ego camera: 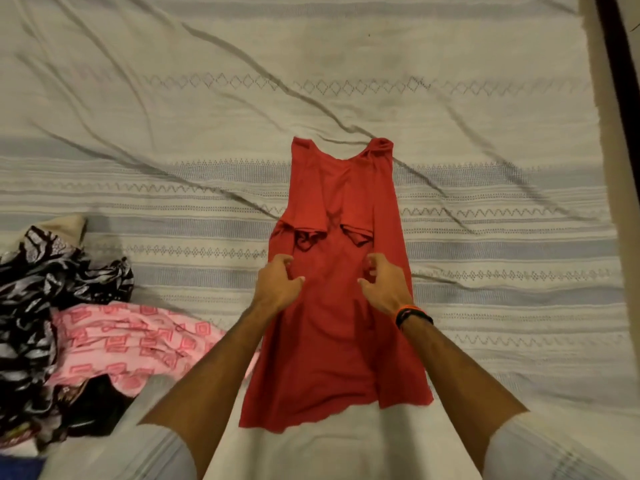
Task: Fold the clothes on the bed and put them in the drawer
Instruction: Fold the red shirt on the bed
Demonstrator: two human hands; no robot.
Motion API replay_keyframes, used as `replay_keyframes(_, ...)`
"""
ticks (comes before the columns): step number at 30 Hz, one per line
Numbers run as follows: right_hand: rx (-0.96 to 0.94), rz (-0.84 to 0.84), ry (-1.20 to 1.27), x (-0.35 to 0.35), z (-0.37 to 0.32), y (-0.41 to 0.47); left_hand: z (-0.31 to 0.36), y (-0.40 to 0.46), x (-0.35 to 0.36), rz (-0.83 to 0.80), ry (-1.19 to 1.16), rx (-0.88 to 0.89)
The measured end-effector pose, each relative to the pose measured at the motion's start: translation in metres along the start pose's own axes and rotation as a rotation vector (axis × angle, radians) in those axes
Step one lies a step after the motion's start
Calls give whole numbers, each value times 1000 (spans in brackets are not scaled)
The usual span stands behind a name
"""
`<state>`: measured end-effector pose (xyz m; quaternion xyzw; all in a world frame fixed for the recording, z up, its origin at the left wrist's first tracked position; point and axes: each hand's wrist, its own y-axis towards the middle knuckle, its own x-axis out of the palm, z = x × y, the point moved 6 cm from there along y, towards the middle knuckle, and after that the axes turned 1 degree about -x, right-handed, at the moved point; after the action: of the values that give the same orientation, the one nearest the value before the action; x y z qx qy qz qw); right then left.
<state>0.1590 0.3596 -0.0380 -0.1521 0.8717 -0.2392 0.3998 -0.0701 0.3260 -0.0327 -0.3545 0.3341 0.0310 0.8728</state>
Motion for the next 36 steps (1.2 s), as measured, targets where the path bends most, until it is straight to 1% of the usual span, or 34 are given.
replay_keyframes(3, 47, 16, 20, 19, 27, -38, -33, -29, 17, 13, -3, -55)
replay_keyframes(7, 32, -3, 49, 53, 53, -86, -82, -68, 37, 29, 11, -136)
replay_keyframes(11, 11, -62, 29, 89, 62, -117, -116, -98, 44, 132, 45, -190)
replay_keyframes(14, 11, -85, 12, 110, 68, -136, -135, -117, 47, 175, 83, -245)
replay_keyframes(16, 20, -44, -38, 116, 75, -146, -148, -128, 51, 175, 118, -298)
replay_keyframes(19, 64, 118, -105, 106, 89, -156, -166, -139, 59, 131, 130, -358)
replay_keyframes(21, 95, 178, -185, 98, 99, -158, -174, -144, 63, 102, 119, -375)
replay_keyframes(23, 82, 196, -226, 96, 107, -160, -179, -150, 65, 93, 130, -375)
replay_keyframes(25, 59, 181, -160, 101, 108, -164, -178, -156, 67, 107, 136, -356)
replay_keyframes(27, 114, 122, -104, 117, 106, -170, -176, -161, 69, 107, 58, -329)
replay_keyframes(28, 181, 77, -57, 127, 105, -174, -176, -163, 71, 104, -34, -320)
replay_keyframes(29, 289, 16, 52, 142, 107, -179, -176, -165, 72, 101, -149, -324)
replay_keyframes(31, 555, -111, 465, 176, 107, -193, -183, -169, 73, 110, -381, -360)
replay_keyframes(32, 659, -141, 688, 191, 104, -199, -185, -171, 73, 112, -492, -380)
replay_keyframes(34, 745, -122, 1014, 208, 97, -201, -187, -174, 74, 104, -719, -410)
replay_keyframes(36, 763, -48, 1307, 213, 86, -198, -188, -177, 72, 102, -867, -438)
